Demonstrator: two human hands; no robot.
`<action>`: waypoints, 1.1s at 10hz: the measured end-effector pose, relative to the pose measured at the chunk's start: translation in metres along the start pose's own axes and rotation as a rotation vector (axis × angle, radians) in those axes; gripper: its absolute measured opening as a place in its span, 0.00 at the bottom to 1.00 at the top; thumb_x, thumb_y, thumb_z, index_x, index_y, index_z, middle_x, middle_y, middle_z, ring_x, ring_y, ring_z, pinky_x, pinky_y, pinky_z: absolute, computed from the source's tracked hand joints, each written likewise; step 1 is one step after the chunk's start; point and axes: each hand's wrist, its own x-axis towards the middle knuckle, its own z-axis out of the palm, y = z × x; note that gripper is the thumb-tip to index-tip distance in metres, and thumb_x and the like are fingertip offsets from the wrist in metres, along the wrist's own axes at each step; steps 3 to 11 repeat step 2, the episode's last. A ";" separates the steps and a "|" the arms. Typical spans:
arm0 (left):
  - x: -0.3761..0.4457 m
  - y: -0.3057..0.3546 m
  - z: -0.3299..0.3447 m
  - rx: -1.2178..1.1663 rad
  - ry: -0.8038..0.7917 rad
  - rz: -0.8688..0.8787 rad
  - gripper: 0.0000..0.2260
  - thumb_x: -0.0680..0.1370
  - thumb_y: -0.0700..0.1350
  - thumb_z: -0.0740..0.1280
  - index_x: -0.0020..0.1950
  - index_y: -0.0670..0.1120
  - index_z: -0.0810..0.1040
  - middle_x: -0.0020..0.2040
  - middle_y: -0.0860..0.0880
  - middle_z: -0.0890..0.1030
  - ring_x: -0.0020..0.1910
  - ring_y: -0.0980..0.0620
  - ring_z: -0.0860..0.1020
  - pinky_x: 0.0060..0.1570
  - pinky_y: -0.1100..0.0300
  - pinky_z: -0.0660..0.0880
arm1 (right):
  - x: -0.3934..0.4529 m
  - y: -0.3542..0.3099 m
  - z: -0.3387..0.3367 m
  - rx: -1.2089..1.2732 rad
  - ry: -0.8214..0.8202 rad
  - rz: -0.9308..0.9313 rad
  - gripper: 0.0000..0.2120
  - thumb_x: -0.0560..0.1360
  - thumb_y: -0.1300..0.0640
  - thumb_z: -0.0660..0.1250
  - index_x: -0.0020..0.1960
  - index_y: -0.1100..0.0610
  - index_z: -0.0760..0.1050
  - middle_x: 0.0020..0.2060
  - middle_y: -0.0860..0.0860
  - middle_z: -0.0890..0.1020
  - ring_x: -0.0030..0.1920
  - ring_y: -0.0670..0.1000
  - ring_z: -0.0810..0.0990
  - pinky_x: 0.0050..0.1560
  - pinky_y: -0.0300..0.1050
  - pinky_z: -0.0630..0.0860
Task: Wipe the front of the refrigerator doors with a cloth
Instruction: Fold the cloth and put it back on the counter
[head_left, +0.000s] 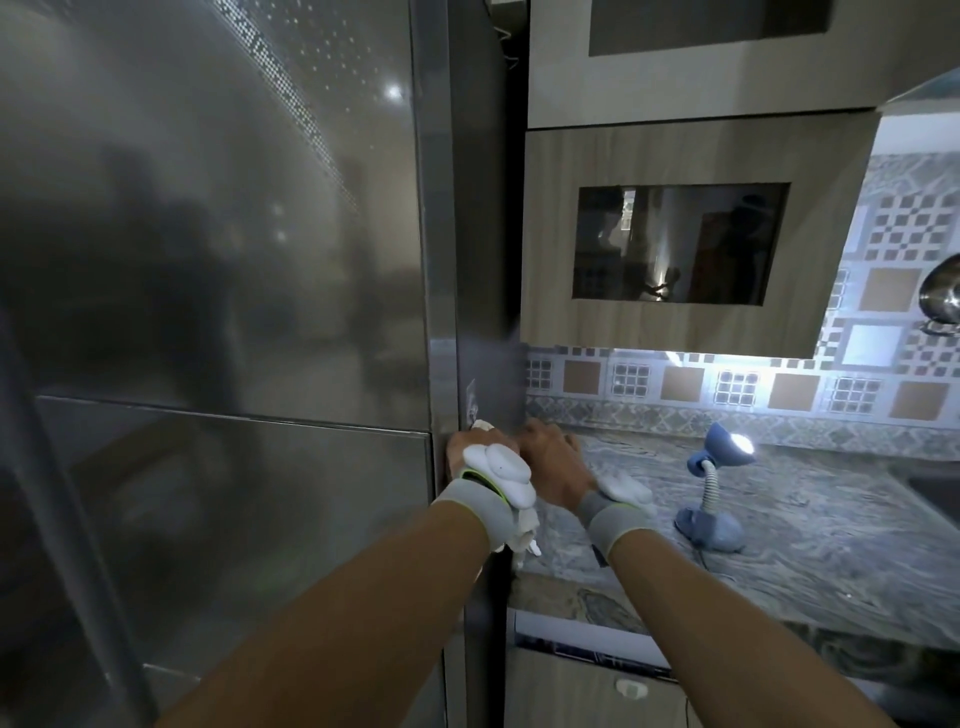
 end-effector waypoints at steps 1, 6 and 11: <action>-0.001 0.000 0.000 0.041 0.055 0.025 0.11 0.76 0.43 0.62 0.57 0.45 0.78 0.55 0.45 0.80 0.54 0.44 0.79 0.50 0.53 0.74 | -0.002 -0.003 -0.007 0.071 0.052 0.008 0.10 0.76 0.60 0.59 0.50 0.50 0.76 0.52 0.57 0.75 0.55 0.61 0.74 0.50 0.53 0.63; -0.004 -0.003 0.001 0.048 0.084 0.032 0.12 0.76 0.42 0.62 0.58 0.44 0.77 0.55 0.44 0.80 0.53 0.43 0.80 0.48 0.53 0.73 | -0.005 -0.009 -0.015 0.132 0.057 0.019 0.10 0.72 0.51 0.51 0.47 0.43 0.71 0.46 0.54 0.76 0.52 0.60 0.75 0.47 0.52 0.64; -0.004 -0.003 0.001 0.048 0.084 0.032 0.12 0.76 0.42 0.62 0.58 0.44 0.77 0.55 0.44 0.80 0.53 0.43 0.80 0.48 0.53 0.73 | -0.005 -0.009 -0.015 0.132 0.057 0.019 0.10 0.72 0.51 0.51 0.47 0.43 0.71 0.46 0.54 0.76 0.52 0.60 0.75 0.47 0.52 0.64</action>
